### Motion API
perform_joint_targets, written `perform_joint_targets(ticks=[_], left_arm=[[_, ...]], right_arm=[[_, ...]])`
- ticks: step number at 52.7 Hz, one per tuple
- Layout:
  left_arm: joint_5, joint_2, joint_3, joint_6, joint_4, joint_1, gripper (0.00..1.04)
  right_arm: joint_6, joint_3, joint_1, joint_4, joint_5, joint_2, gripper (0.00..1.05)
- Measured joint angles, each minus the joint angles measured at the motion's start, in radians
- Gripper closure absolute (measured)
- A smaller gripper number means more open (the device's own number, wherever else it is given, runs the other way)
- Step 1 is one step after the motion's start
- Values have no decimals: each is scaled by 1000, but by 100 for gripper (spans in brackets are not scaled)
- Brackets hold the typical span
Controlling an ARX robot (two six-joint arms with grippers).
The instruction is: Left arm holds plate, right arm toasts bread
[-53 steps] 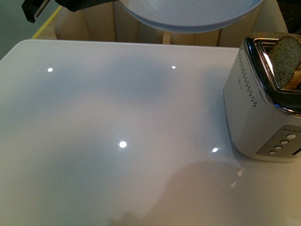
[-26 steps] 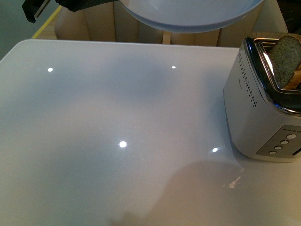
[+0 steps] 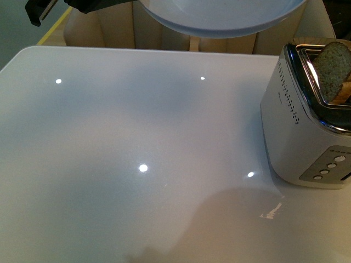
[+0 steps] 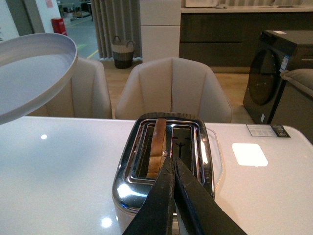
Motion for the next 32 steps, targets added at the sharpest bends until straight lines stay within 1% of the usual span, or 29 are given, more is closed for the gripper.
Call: perform_joint_targets(ticks=[3,5,7,21,22,25,26,29,30,31,32], left_arm=[[0,0,0,0,0,0,102],[0,0,0,0,0,0,102],[0,0,1,0,0,0,102],[0,-1,1,0,0,0,102],[0,-2,1,0,0,0,102],[0,-2,1,0,0,0,102],[0,-2,1,0,0,0,102],[0,-2,1,0,0,0,102],[0,-2,1,0,0,0,102],[0,-2,1,0,0,0,102],[0,-2,1,0,0,0,102]], right_arm=[[0,1,0,-49,1,-40,103],[0,0,1,-129,-2,-97,103],[0,0,1,-163,1,-133,103],[0,0,2,-179,0,-174,102],[0,0,2,-179,0,-174,99],[0,0,2,-179,0,-174,85],[0,0,2,-179,0,-174,83],[0,0,2,-179,0,-174,72],[0,0,2,-179,0,-174,66],[0,0,2,-179,0,-174,64],[0,0,2,-179,0,-174,58]])
